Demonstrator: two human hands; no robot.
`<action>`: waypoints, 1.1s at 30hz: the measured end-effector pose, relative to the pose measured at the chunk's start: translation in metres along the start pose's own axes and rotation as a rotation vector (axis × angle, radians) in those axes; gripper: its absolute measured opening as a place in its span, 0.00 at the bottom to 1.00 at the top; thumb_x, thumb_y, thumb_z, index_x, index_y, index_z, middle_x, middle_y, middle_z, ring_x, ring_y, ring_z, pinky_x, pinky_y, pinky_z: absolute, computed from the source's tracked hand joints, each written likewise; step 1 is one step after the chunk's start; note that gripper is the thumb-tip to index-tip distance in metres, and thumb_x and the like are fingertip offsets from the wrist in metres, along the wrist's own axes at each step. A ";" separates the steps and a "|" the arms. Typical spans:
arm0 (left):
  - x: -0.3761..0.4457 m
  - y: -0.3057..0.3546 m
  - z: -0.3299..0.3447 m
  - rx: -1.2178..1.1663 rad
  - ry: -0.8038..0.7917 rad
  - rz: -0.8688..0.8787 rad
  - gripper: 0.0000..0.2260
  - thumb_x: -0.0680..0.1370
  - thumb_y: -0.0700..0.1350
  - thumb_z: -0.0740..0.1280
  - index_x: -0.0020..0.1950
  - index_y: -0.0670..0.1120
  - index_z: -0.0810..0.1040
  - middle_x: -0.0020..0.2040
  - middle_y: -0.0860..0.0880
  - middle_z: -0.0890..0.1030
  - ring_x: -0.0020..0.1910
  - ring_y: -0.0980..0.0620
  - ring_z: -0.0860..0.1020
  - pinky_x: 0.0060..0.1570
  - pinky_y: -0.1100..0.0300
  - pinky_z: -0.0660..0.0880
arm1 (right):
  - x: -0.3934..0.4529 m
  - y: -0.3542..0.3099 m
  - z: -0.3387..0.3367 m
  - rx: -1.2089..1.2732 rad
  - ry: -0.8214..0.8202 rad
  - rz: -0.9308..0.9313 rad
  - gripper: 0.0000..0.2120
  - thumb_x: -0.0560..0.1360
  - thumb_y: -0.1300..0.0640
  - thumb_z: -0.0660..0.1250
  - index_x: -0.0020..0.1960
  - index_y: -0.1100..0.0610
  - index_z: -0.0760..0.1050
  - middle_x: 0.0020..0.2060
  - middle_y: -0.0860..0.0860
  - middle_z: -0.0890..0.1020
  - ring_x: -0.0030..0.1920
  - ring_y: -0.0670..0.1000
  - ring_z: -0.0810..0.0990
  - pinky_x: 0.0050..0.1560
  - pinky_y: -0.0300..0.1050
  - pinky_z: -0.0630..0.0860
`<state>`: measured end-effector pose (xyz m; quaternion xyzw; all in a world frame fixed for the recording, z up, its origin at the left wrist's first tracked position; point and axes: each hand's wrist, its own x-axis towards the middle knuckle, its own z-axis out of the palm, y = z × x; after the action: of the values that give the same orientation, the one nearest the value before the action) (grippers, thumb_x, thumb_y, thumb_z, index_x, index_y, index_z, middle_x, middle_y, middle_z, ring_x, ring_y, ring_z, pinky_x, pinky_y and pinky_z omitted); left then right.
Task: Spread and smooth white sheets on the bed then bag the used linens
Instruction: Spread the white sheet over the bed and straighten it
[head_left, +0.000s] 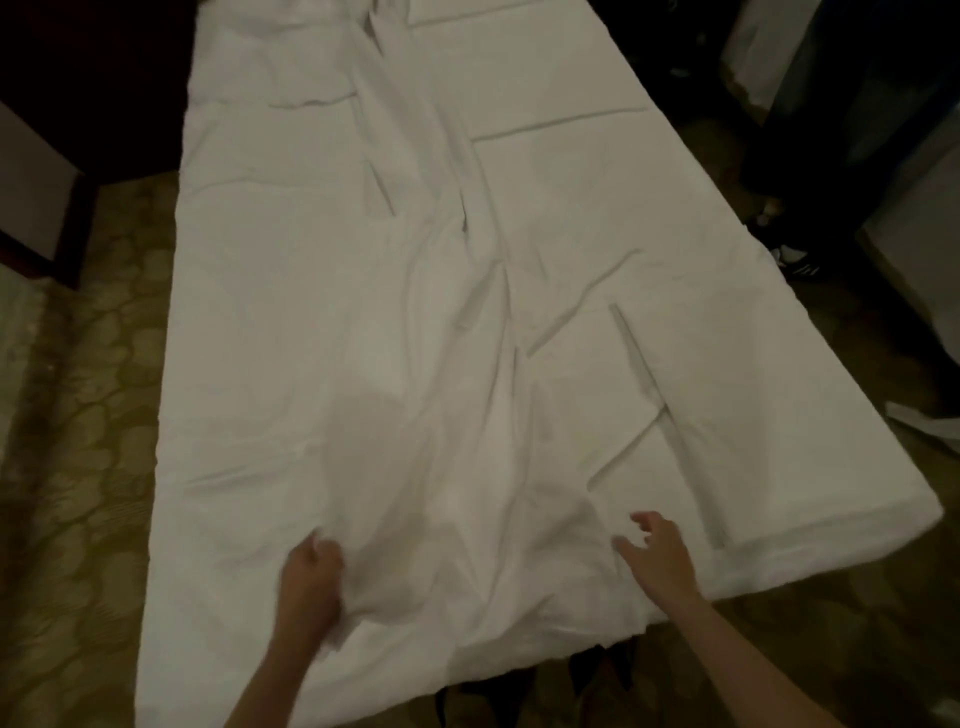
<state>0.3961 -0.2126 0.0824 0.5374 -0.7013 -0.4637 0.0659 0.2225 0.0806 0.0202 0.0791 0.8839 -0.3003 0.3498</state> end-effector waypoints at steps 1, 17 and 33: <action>-0.008 0.012 0.016 0.001 -0.072 0.030 0.16 0.71 0.47 0.55 0.43 0.37 0.77 0.40 0.46 0.76 0.47 0.40 0.76 0.44 0.51 0.70 | 0.000 -0.023 0.002 0.053 -0.041 -0.066 0.19 0.76 0.54 0.69 0.64 0.59 0.72 0.60 0.58 0.76 0.55 0.53 0.75 0.54 0.41 0.73; -0.101 0.087 0.139 0.005 -0.813 0.026 0.23 0.78 0.47 0.68 0.43 0.80 0.72 0.63 0.60 0.72 0.65 0.64 0.70 0.60 0.79 0.60 | 0.022 -0.101 -0.058 -0.065 0.151 -0.178 0.10 0.78 0.62 0.62 0.53 0.62 0.80 0.52 0.62 0.82 0.54 0.62 0.79 0.50 0.49 0.72; -0.008 0.144 0.051 -0.175 -0.364 -0.295 0.12 0.74 0.47 0.71 0.34 0.41 0.82 0.30 0.45 0.80 0.37 0.45 0.80 0.46 0.49 0.80 | -0.099 -0.201 0.022 -0.142 -0.300 -0.543 0.15 0.70 0.61 0.70 0.56 0.61 0.80 0.49 0.56 0.84 0.51 0.53 0.83 0.45 0.36 0.74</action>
<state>0.2692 -0.1772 0.1609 0.5339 -0.5728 -0.6163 -0.0837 0.2382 -0.0871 0.1689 -0.2295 0.8301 -0.3285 0.3879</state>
